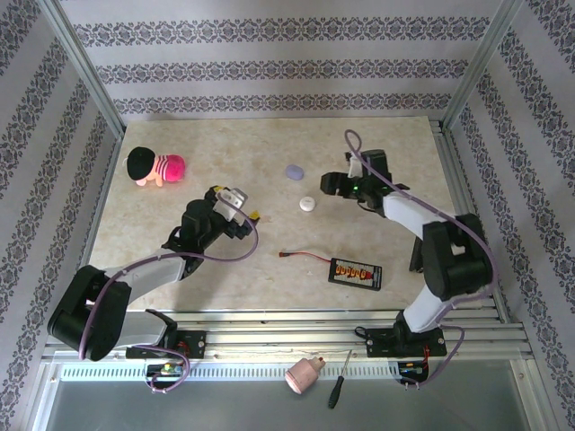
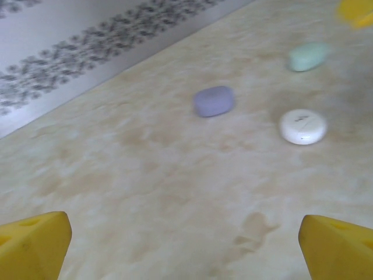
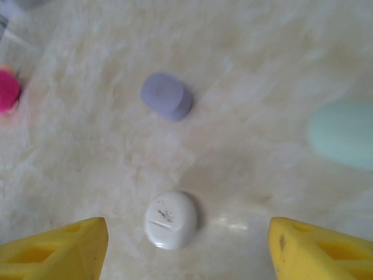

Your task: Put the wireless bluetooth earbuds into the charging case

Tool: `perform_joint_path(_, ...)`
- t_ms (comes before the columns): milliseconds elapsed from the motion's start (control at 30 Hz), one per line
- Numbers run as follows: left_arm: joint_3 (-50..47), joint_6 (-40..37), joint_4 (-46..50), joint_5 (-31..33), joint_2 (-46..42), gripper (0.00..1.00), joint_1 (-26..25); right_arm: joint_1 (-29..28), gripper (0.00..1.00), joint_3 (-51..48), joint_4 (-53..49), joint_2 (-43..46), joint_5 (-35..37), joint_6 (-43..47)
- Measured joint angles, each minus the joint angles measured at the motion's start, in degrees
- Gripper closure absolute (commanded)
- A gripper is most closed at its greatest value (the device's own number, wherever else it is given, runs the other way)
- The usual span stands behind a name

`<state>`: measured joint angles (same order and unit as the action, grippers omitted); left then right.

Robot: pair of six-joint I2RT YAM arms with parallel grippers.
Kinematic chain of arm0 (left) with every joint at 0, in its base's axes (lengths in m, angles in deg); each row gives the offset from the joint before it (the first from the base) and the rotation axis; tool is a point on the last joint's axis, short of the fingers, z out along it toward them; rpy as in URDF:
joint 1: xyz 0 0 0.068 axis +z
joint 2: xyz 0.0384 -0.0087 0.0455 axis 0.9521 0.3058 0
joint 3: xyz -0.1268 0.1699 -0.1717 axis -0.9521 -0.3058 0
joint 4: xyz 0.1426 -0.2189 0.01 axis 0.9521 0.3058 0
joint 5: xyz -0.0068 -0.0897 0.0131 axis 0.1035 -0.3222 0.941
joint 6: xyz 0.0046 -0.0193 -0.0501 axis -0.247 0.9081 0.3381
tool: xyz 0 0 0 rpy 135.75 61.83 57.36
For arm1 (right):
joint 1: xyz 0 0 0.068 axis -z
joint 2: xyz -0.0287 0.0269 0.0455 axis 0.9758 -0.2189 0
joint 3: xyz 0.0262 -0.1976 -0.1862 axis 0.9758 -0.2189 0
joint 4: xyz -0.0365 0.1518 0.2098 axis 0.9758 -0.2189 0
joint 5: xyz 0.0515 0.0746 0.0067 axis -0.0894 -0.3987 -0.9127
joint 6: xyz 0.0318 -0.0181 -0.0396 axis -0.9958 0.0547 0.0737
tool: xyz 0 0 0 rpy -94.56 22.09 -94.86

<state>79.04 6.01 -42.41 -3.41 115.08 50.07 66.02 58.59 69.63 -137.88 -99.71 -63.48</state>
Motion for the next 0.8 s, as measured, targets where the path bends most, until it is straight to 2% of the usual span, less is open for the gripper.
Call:
perform_joint_path(100, -1.1, 0.0, -1.5, 4.4, 0.3, 0.01, 1.9, 1.7, 0.22, -3.1, 1.9, 5.4, 5.8, 4.7)
perform_joint_path(233, -3.0, 1.3, -4.0, 8.6, 1.0, 0.01, 5.3, 1.8, 0.12, -9.3, 6.7, 10.8, 15.6, 12.8)
perform_joint_path(333, -3.6, 2.8, -5.0, 10.4, 0.9, 0.01, 8.3, 1.9, 0.07, -15.1, 12.2, 12.1, 21.9, 17.2)
perform_joint_path(433, -3.9, 4.4, -5.3, 11.8, 0.7, 0.01, 10.6, 2.6, 0.06, -20.7, 16.9, 12.1, 26.7, 19.6)
perform_joint_path(500, -4.6, 5.7, -6.1, 12.0, 0.8, 0.01, 12.4, 4.2, 0.06, -24.0, 20.3, 12.0, 27.8, 19.8)
perform_joint_path(600, -7.8, 7.1, -12.1, 11.9, 2.8, 0.01, 14.8, 7.1, 0.02, -27.9, 26.7, 11.0, 27.3, 19.6)
perform_joint_path(800, -11.0, 10.7, -22.7, 9.2, 14.3, 0.01, 19.4, 10.2, 0.02, -31.1, 35.7, 8.5, 24.1, 18.9)
